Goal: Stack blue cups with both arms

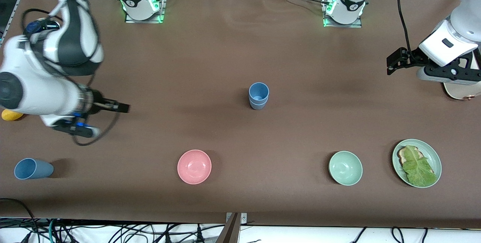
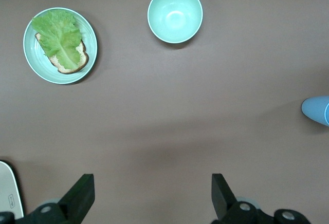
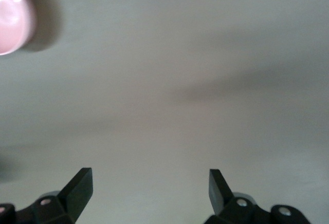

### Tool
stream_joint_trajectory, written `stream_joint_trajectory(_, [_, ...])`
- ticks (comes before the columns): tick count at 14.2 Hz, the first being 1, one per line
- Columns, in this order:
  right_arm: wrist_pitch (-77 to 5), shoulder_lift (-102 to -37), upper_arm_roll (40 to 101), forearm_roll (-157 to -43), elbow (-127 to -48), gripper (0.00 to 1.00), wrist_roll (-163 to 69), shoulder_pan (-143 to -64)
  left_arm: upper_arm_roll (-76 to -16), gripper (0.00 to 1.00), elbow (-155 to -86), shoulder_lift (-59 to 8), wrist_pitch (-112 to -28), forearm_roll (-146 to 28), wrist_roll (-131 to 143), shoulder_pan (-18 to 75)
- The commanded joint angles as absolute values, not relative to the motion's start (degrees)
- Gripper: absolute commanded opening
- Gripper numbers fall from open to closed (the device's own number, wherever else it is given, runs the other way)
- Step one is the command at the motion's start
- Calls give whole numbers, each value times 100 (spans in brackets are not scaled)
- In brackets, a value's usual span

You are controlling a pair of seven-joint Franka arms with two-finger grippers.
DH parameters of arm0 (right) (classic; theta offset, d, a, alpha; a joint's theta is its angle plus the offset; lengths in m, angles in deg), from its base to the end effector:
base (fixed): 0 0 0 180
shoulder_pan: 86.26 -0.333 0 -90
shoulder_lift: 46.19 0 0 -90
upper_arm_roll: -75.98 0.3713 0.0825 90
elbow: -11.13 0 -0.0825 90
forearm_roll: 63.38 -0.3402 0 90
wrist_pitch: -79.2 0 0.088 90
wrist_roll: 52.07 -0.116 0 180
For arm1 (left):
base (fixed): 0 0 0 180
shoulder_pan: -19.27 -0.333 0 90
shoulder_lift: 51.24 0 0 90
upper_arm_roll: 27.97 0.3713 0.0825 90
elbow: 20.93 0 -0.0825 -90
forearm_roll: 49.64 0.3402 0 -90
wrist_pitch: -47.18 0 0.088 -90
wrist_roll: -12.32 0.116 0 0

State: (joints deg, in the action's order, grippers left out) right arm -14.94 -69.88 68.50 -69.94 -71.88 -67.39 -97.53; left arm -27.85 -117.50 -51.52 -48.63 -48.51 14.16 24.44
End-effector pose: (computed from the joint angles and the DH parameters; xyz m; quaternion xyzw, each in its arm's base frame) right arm 0.6312 0.0695 0.4906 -0.9879 0.1074 0.1110 0.0115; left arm 0.5131 -0.0432 0.6327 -0.9981 0.0611 0.0039 0.0099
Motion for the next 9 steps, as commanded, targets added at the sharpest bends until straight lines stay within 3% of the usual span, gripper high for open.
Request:
stream_joint_trajectory(1, [-2150, -5878, 7316, -6690, -8560, 100, -6596, -9234, -2718, 100, -11770, -5229, -4792, -4955, 1478, 2481])
stream_joint_trajectory(3, [-2546, -5150, 7588, -6681, -9228, 100, -6535, -8839, -2718, 100, -11761, -5229, -4792, -4955, 1478, 2481])
stream_joint_trajectory(9, [-1906, -4259, 7660, -6681, -9302, 100, -6552, -8653, -2718, 100, -11770, -5221, -4792, -4955, 1478, 2481])
